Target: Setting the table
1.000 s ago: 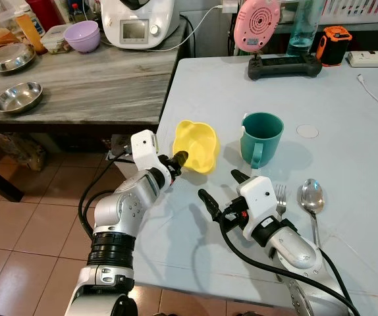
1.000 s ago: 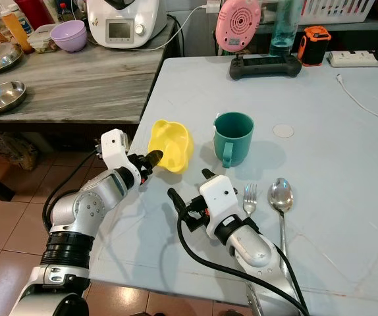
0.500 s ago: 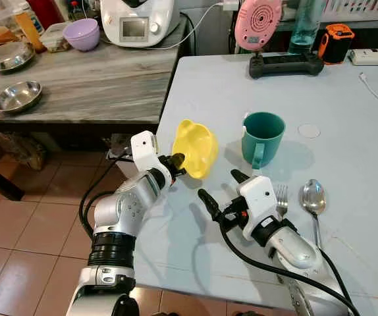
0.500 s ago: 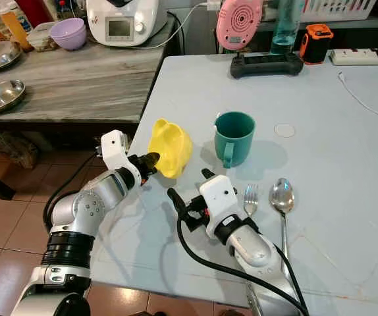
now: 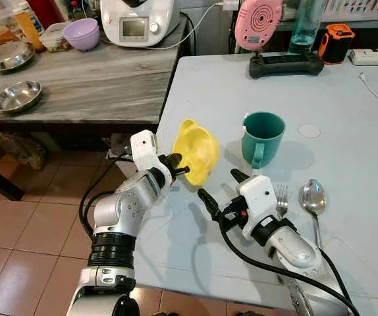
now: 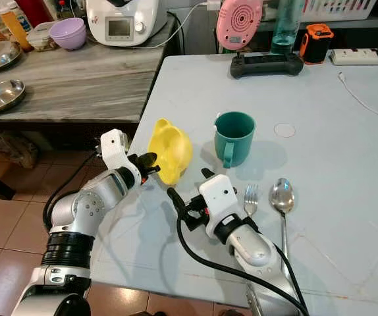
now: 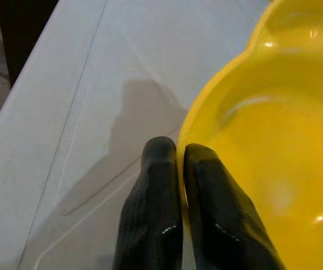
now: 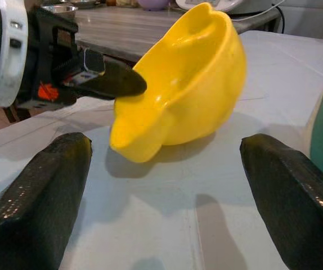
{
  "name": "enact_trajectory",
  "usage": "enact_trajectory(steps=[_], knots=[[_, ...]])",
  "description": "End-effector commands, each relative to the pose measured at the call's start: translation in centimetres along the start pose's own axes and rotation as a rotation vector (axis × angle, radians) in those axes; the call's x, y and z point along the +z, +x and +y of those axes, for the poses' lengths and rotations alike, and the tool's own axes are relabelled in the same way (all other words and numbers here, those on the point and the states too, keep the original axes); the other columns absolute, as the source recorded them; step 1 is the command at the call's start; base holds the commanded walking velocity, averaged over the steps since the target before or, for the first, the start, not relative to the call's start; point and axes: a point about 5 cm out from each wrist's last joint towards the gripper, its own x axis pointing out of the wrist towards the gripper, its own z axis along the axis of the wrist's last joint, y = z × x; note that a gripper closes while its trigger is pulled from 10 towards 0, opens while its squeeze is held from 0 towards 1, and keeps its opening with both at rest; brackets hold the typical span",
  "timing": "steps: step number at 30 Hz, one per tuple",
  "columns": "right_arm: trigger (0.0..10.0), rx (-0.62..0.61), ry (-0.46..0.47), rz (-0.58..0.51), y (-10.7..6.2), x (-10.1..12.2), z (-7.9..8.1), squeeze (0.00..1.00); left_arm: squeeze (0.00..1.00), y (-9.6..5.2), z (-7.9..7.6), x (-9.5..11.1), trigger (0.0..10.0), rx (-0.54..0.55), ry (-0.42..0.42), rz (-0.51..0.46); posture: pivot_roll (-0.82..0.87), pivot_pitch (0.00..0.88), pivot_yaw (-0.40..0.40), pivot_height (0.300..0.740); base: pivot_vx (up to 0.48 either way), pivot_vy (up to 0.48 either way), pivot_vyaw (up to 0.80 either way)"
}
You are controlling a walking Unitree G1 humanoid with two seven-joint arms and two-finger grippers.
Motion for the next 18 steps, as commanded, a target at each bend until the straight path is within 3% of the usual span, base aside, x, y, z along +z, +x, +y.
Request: enact_trajectory(steps=[1, 10, 12, 18], knots=[[10.0, 0.016, 0.006, -0.016, 0.3, 0.2, 0.4, 0.0, 0.0, -0.5, 1.0, 0.2, 0.0, 0.039, -0.004, -0.019, -0.13, 0.114, 0.14, 0.74, 0.0, 0.0, 0.0], [10.0, 0.018, 0.001, -0.019, 0.4, 0.2, 0.4, 0.0, 0.0, -1.9, 3.7, 0.7, 0.0, 0.145, 0.034, -0.089, -0.13, 0.108, 0.136, 0.74, 0.0, 0.0, 0.0], [10.0, 0.012, -0.005, -0.021, 0.4, 0.3, 0.2, 0.0, 0.0, -3.3, 5.0, 1.4, 0.0, 0.188, 0.065, -0.163, -0.11, 0.111, 0.132, 0.74, 0.0, 0.0, 0.0], [10.0, 0.007, -0.014, -0.029, 0.6, 0.4, 0.0, 0.0, 0.0, -5.8, 5.7, 2.7, 0.0, 0.197, 0.183, -0.31, -0.1, 0.107, 0.119, 0.74, 0.0, 0.0, 0.0]])
